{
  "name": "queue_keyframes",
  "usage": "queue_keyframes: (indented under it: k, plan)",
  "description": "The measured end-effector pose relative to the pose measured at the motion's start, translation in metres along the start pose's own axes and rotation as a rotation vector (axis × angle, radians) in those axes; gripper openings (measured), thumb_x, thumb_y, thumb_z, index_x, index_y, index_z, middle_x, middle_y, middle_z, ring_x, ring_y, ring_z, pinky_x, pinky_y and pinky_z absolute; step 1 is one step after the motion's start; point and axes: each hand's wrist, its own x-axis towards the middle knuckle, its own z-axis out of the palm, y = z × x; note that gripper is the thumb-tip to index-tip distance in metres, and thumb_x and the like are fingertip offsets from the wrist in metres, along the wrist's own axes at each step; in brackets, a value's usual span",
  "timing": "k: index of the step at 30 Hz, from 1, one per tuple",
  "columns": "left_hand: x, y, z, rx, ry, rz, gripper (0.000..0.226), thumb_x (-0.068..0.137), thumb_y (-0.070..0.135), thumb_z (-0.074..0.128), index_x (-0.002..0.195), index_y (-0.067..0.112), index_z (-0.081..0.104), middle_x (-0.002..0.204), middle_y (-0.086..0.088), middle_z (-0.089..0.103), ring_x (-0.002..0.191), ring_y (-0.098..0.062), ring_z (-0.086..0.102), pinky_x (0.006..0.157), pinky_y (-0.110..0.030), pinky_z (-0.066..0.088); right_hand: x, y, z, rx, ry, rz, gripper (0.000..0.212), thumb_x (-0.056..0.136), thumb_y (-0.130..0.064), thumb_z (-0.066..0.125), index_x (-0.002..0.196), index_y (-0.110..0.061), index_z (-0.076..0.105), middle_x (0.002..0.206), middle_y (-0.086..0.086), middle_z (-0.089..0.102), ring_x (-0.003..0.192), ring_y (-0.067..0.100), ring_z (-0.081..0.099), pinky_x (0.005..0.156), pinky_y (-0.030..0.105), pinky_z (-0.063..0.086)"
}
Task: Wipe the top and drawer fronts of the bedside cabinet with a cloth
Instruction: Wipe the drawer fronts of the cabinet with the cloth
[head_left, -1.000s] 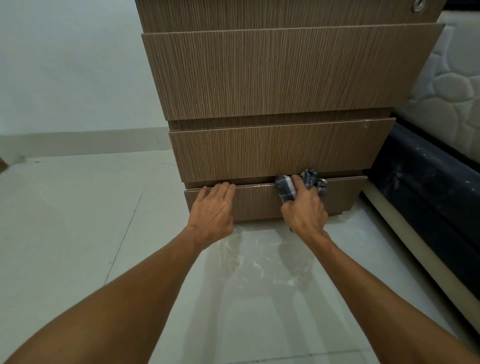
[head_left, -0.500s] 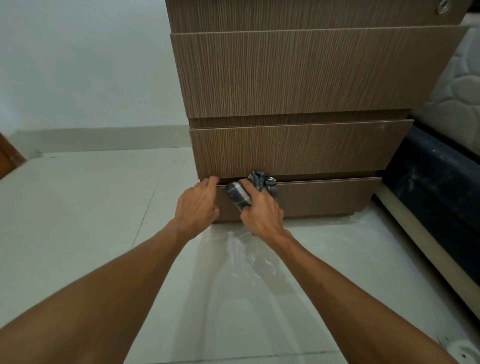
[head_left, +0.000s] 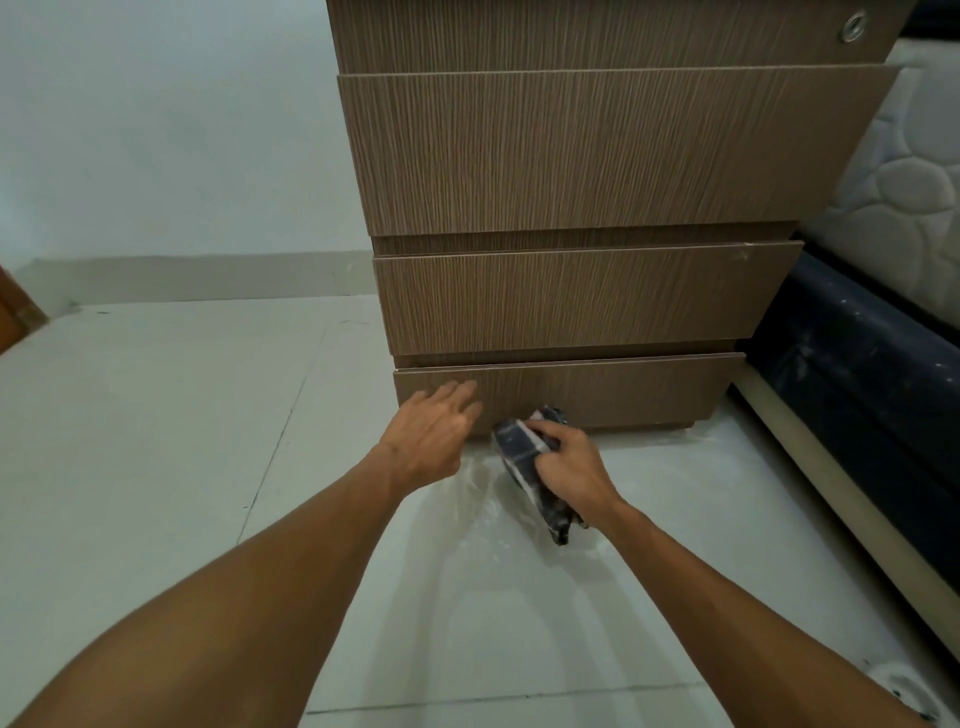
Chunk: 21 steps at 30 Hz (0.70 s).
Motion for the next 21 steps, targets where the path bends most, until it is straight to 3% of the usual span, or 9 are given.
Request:
queue_keyframes:
  k: [3,5,7,10,12,14,16,18,21]
  plan:
    - [0.002,0.002,0.005,0.035,-0.098,-0.005,0.071,0.09,0.012,0.052,0.153,0.012,0.02,0.163,-0.01,0.007,0.149,-0.03,0.011,0.119,-0.047,0.022,0.001,0.007,-0.022,0.507,0.064,0.244,0.047,0.087,0.008,0.046,0.116,-0.025,0.061,0.097,0.011,0.065,0.078,0.025,0.063,0.075,0.041,0.055]
    - [0.002,0.001,0.007,0.052,-0.133,-0.002,0.075,0.089,0.01,0.05,0.154,0.012,0.014,0.164,-0.008,0.001,0.15,-0.028,0.004,0.12,-0.049,0.017,0.005,0.016,-0.036,0.709,0.091,0.319,0.064,0.07,0.013,0.04,0.12,-0.023,0.058,0.099,0.015,0.065,0.078,0.03,0.061,0.078,0.045,0.054]
    - [0.001,-0.001,0.01,0.066,-0.154,-0.004,0.077,0.088,0.011,0.05,0.154,0.012,0.011,0.164,-0.007,-0.004,0.15,-0.027,0.001,0.12,-0.05,0.015,0.008,0.026,-0.044,0.891,0.121,0.375,0.069,0.057,0.008,0.04,0.12,-0.014,0.058,0.102,0.018,0.063,0.084,0.034,0.058,0.085,0.049,0.051]
    - [0.003,-0.004,0.012,0.085,-0.179,-0.01,0.079,0.088,0.014,0.051,0.155,0.013,0.007,0.164,-0.005,-0.008,0.151,-0.026,-0.001,0.12,-0.05,0.012,0.008,0.033,-0.051,1.129,0.172,0.471,0.041,0.055,-0.001,0.043,0.094,-0.001,0.056,0.099,0.018,0.06,0.087,0.033,0.059,0.09,0.045,0.05]
    - [0.004,-0.004,0.012,0.085,-0.183,-0.013,0.08,0.088,0.014,0.051,0.155,0.013,0.006,0.163,-0.005,-0.009,0.151,-0.026,-0.002,0.121,-0.05,0.011,0.008,0.037,-0.054,1.247,0.22,0.486,0.032,0.056,-0.003,0.044,0.085,-0.002,0.056,0.092,0.015,0.061,0.08,0.029,0.06,0.079,0.039,0.054]
    - [0.005,-0.005,0.013,0.089,-0.184,-0.01,0.081,0.088,0.014,0.051,0.155,0.013,0.005,0.163,-0.004,-0.01,0.151,-0.026,-0.002,0.121,-0.051,0.011,0.011,0.044,-0.057,1.358,0.243,0.464,0.038,0.063,-0.005,0.047,0.097,0.0,0.062,0.094,0.015,0.065,0.08,0.028,0.064,0.068,0.036,0.055]
    - [0.004,-0.007,0.015,0.104,-0.179,-0.004,0.082,0.088,0.014,0.051,0.155,0.012,0.004,0.163,-0.004,-0.013,0.151,-0.025,-0.004,0.12,-0.051,0.011,0.018,0.052,-0.059,1.427,0.252,0.416,0.046,0.075,-0.015,0.057,0.118,-0.001,0.064,0.111,0.014,0.068,0.095,0.028,0.066,0.076,0.038,0.056]
    - [0.002,-0.009,0.018,0.125,-0.167,0.007,0.081,0.087,0.015,0.049,0.155,0.012,0.004,0.163,-0.003,-0.015,0.151,-0.024,-0.005,0.12,-0.053,0.012,0.024,0.059,-0.062,1.444,0.293,0.397,0.052,0.08,-0.032,0.068,0.126,-0.009,0.063,0.117,0.01,0.068,0.101,0.026,0.066,0.08,0.038,0.055]
    - [0.002,-0.011,0.023,0.144,-0.142,0.015,0.08,0.087,0.016,0.049,0.155,0.012,0.006,0.163,-0.003,-0.016,0.151,-0.024,-0.005,0.119,-0.054,0.012,0.033,0.065,-0.068,1.397,0.388,0.439,0.053,0.079,-0.038,0.075,0.125,-0.017,0.061,0.111,0.006,0.067,0.092,0.022,0.064,0.061,0.035,0.053]
